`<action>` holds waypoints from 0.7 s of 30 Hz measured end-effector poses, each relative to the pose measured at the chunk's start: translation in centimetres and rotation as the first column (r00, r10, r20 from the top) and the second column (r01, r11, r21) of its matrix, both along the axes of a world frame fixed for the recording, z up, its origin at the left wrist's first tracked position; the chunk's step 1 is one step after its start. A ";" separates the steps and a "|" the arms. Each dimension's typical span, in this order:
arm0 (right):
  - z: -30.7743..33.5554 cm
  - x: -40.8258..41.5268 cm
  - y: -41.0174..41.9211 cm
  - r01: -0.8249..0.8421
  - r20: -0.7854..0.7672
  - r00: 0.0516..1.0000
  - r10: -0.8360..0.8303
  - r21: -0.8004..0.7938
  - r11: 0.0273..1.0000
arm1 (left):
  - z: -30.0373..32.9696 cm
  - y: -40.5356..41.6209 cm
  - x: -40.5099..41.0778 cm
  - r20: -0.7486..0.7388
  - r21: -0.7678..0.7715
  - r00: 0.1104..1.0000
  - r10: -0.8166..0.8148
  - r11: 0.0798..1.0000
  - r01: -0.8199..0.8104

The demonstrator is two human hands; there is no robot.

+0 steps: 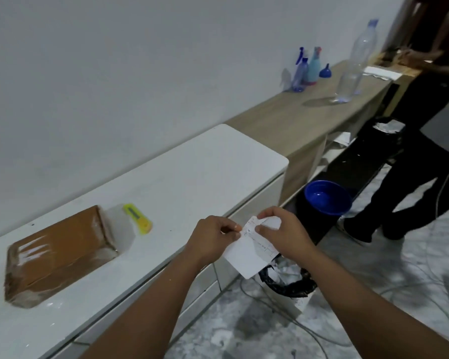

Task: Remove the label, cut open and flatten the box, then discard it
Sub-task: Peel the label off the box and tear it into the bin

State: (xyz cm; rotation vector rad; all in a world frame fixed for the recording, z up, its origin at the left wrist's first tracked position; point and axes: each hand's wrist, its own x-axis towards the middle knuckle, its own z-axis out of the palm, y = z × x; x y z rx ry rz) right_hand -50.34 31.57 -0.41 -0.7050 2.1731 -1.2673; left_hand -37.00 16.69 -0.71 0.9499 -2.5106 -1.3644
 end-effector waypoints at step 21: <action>-3.4 -3.1 4.8 0.039 -0.333 0.939 0.079 0.331 0.943 | -2.9 2.4 -8.1 0.080 -0.077 0.917 -0.390 0.915 0.395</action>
